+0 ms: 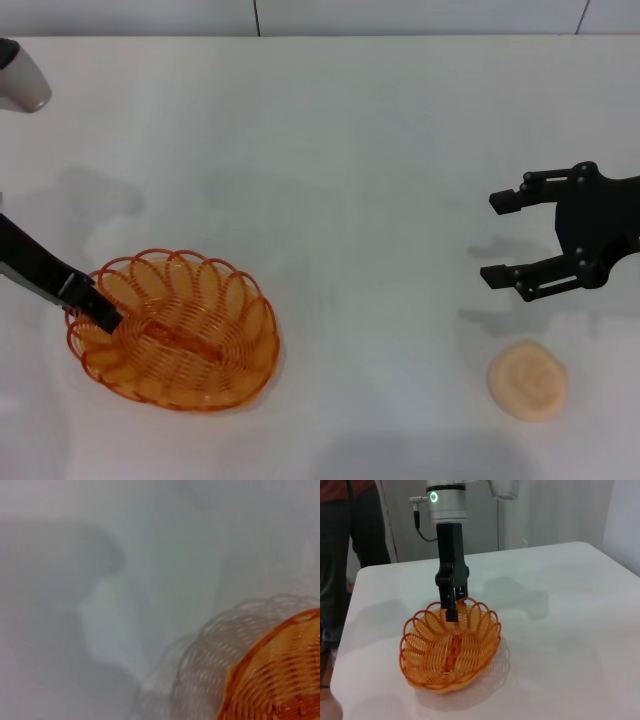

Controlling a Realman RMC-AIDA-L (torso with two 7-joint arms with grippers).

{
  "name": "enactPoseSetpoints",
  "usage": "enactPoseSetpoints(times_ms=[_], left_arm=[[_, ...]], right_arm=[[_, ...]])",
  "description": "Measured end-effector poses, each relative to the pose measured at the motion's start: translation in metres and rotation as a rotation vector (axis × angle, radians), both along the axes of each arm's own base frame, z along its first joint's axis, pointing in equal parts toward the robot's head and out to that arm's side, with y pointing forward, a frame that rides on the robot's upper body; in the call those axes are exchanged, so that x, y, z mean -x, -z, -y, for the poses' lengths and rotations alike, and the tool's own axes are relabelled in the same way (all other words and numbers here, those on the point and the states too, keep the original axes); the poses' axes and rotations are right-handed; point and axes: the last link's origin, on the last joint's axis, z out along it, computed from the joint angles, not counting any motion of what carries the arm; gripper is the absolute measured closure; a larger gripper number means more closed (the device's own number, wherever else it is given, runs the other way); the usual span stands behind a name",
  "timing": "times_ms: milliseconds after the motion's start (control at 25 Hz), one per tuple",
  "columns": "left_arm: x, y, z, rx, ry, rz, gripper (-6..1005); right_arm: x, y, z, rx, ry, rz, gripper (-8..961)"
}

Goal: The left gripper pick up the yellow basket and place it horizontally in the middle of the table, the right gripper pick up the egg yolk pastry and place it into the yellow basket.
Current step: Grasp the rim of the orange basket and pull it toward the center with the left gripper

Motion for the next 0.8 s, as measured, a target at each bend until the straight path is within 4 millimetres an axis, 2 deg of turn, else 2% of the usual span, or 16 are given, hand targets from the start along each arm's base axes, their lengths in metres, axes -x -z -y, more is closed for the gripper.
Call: enactPoseSetpoints(times_ms=[120, 360, 560, 680, 800], left_arm=[[0.0027, 0.0002, -0.0016, -0.018, -0.003, -0.017, 380], [0.0031, 0.0005, -0.0054, -0.039, 0.005, -0.032, 591], [0.0019, 0.0010, -0.0071, -0.043, 0.013, -0.032, 723], [0.0012, 0.0017, -0.0079, -0.045, 0.020, -0.032, 721], [0.0005, 0.0030, -0.0086, -0.045, 0.027, -0.031, 783]], right_arm=[[-0.0005, 0.0001, 0.0004, 0.000, 0.002, 0.000, 123], [-0.0018, 0.0004, 0.0016, 0.003, 0.005, 0.001, 123], [-0.0020, 0.0004, 0.0018, 0.003, 0.006, 0.001, 123], [-0.0020, 0.0004, 0.0017, 0.003, 0.006, 0.001, 123], [-0.0018, 0.0003, 0.0015, 0.002, 0.005, 0.001, 123]])
